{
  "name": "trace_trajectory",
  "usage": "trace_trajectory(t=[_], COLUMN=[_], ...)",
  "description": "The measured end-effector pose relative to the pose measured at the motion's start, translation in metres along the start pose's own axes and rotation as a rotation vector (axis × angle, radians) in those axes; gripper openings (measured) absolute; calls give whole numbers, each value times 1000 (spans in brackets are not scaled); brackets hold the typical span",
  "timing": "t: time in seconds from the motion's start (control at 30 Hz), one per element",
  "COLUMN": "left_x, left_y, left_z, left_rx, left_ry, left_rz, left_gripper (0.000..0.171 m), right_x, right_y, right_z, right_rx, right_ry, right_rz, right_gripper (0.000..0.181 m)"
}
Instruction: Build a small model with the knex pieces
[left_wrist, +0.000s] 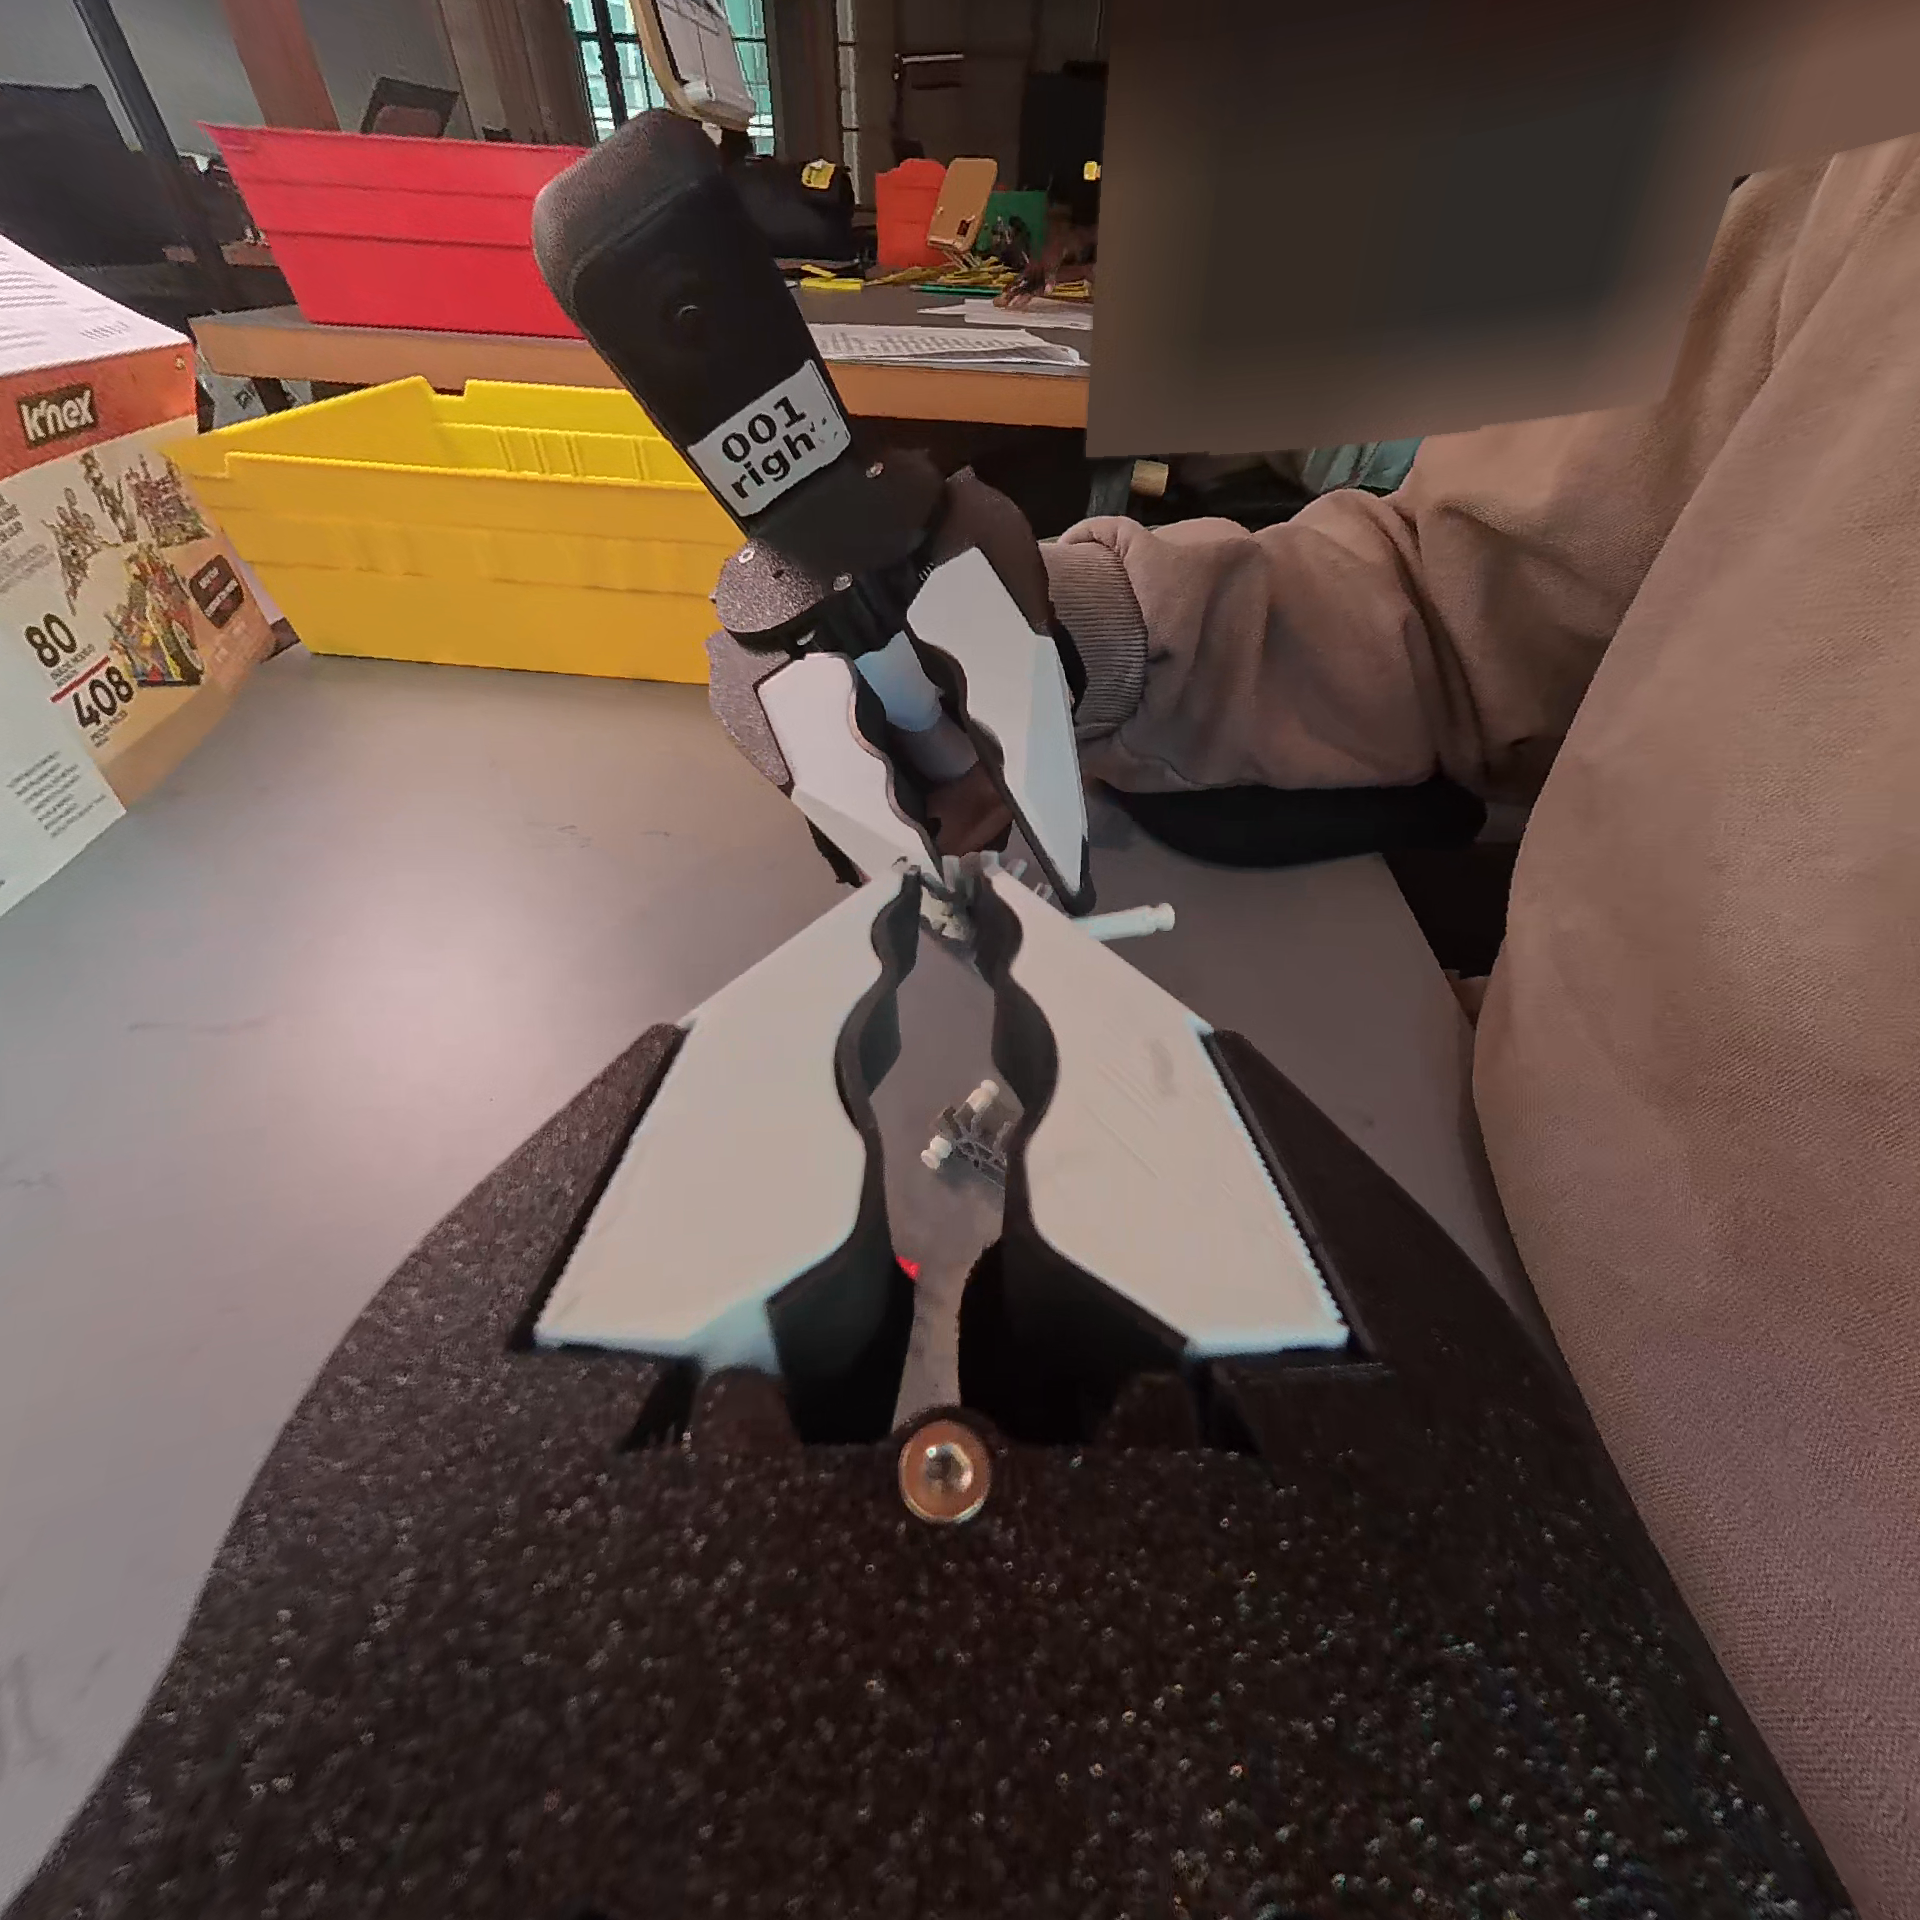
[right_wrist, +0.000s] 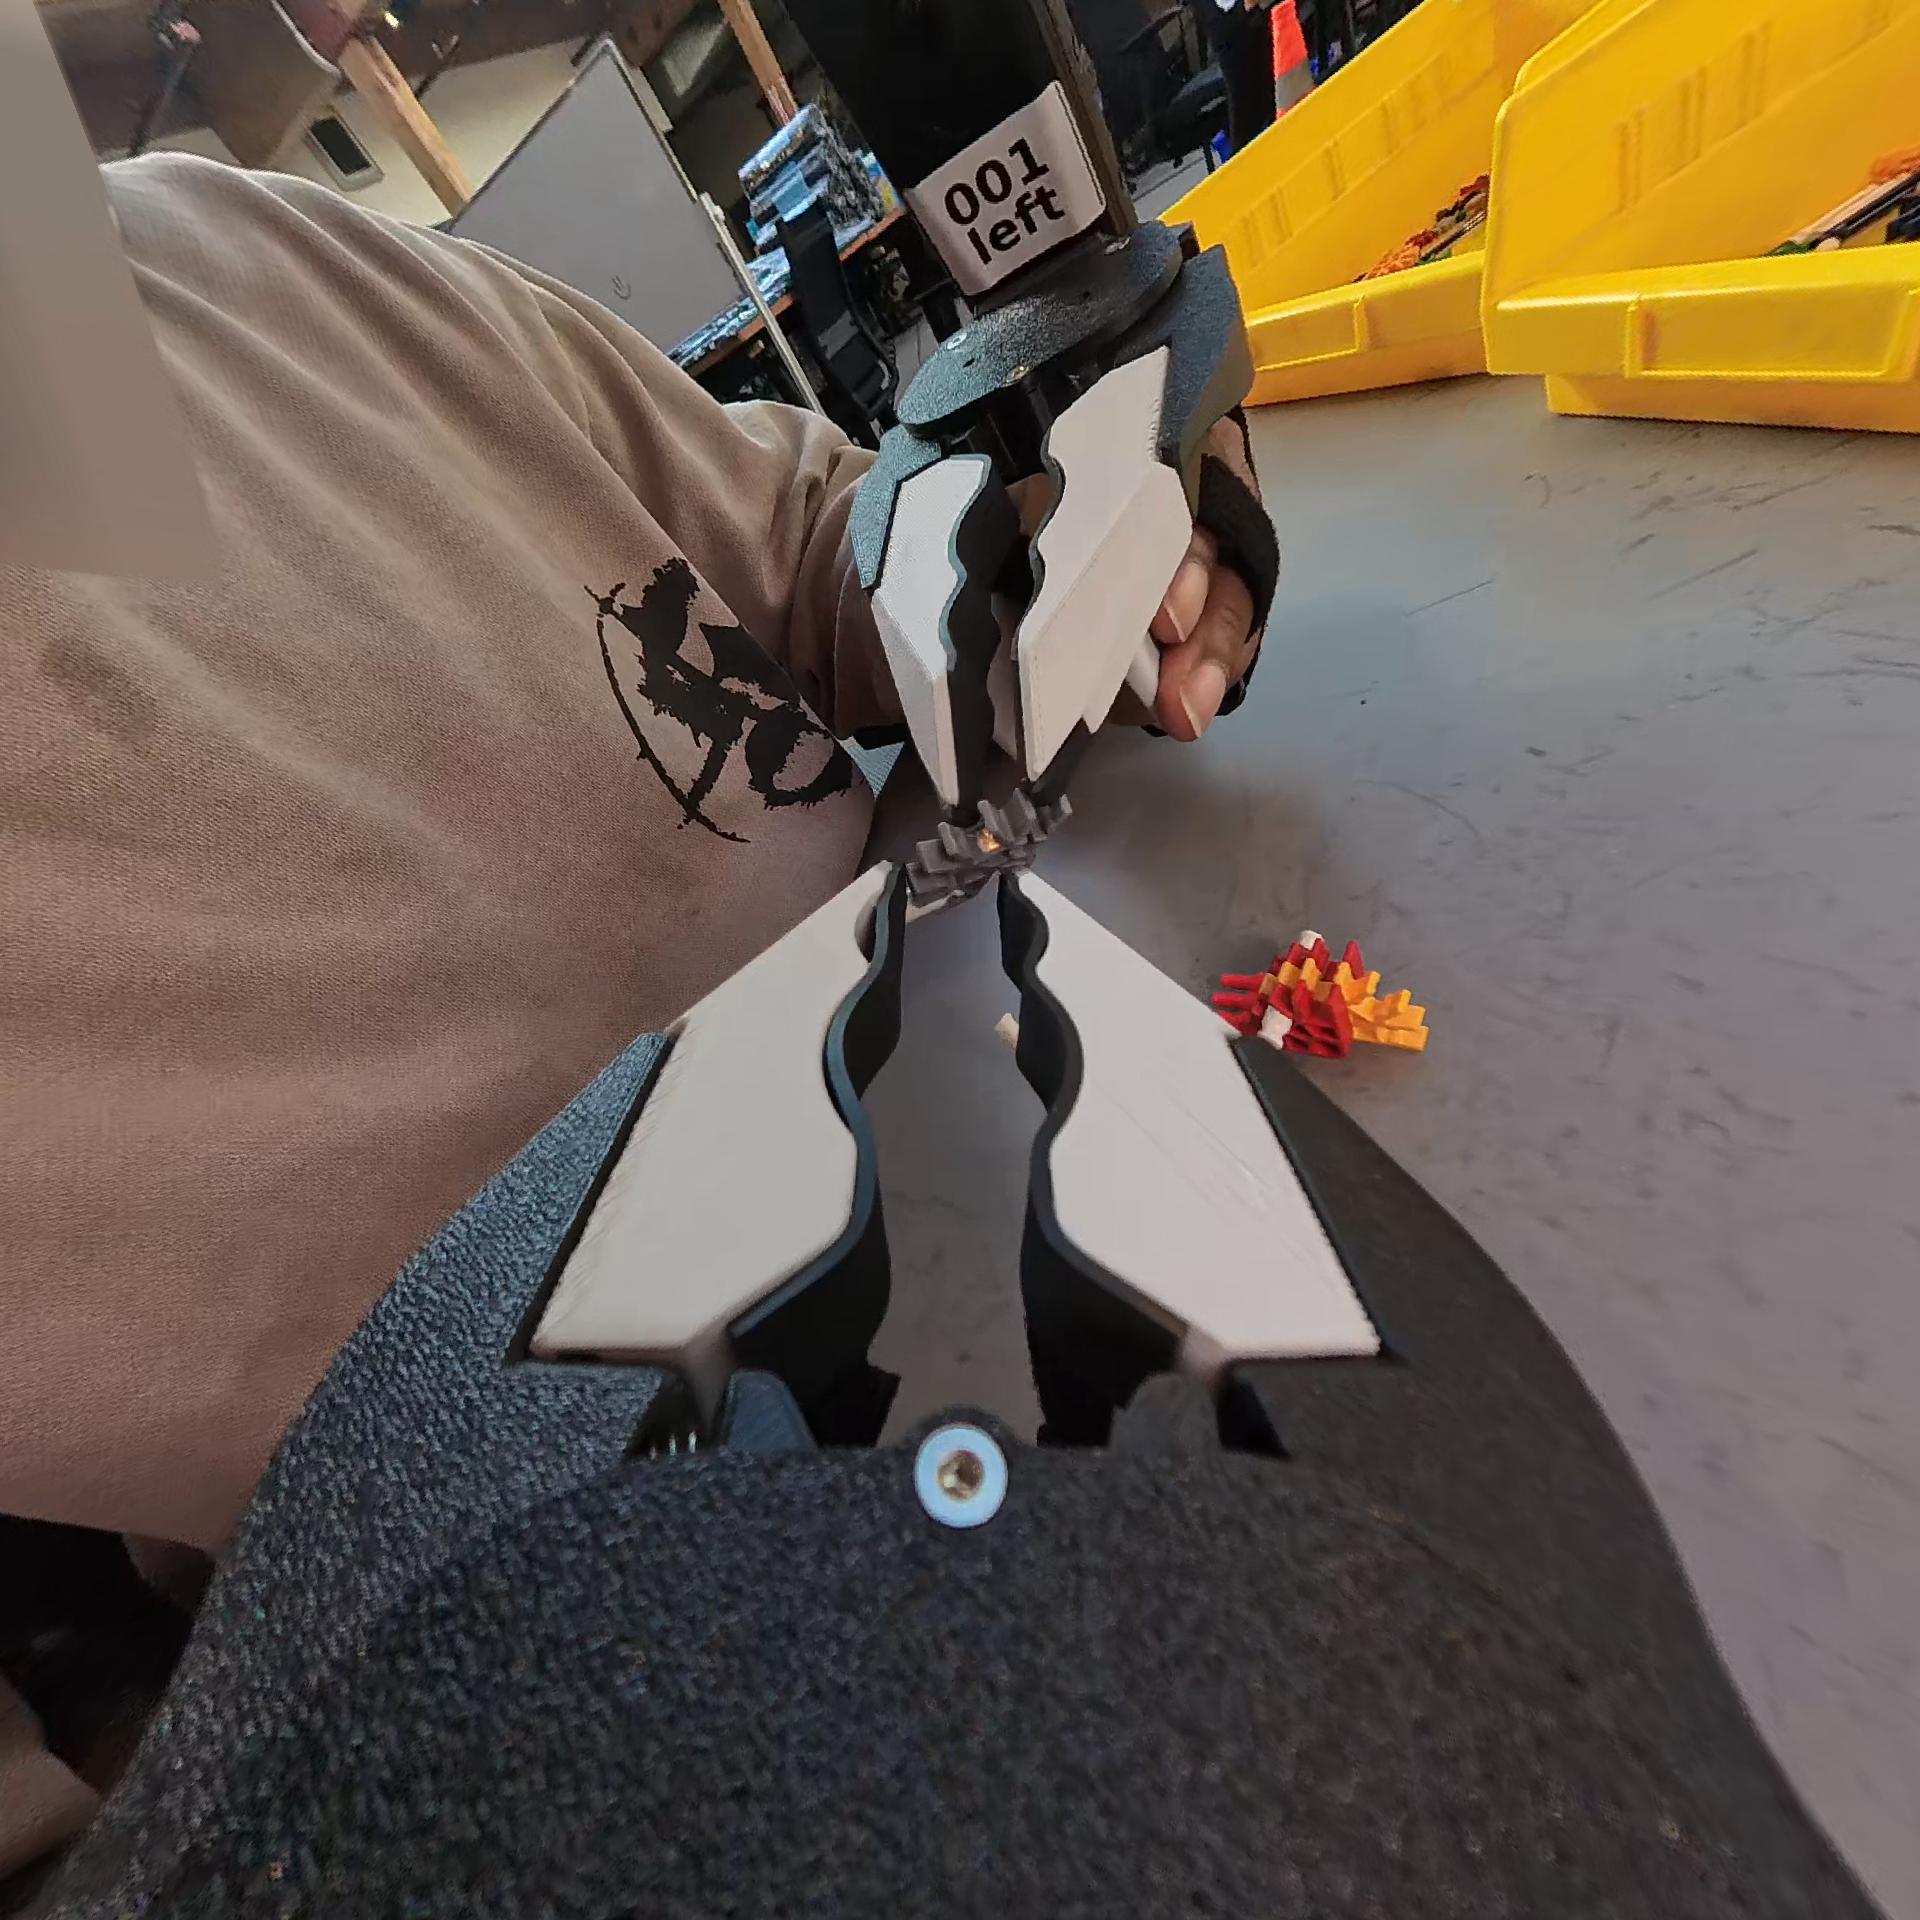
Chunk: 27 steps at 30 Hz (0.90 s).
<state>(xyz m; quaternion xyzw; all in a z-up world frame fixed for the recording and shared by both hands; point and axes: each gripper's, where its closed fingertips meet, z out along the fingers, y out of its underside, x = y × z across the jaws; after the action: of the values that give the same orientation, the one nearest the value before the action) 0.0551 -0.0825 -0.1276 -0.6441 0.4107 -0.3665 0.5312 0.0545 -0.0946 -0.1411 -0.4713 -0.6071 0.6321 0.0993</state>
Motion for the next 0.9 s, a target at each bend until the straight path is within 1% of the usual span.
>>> trace_trajectory(t=[0.07, 0.2, 0.5, 0.57, 0.77, 0.9], left_x=[-1, -5, -16, -19, -25, -27], left_y=[1, 8, 13, 15, 14, 12], left_z=[0, 3, 3, 3, 1, 0], left_rx=[-6, -40, -43, -47, -41, -46], left_ry=[-1, -20, -63, -78, -109, -153], left_rz=[-15, -31, -114, -121, -130, -67], left_gripper=[7, 7, 6, 6, 6, 6], right_x=[1, 6, 18, 19, 23, 24], right_y=[1, 3, 4, 4, 1, -3], right_z=[1, 1, -1, 0, 0, -1], right_rx=[-3, -13, -3, -1, 16, 49], right_ry=[6, 26, 73, 82, 106, 92], right_rz=[3, 13, 38, 39, 37, 69], right_gripper=[15, 13, 13, 16, 19, 19])
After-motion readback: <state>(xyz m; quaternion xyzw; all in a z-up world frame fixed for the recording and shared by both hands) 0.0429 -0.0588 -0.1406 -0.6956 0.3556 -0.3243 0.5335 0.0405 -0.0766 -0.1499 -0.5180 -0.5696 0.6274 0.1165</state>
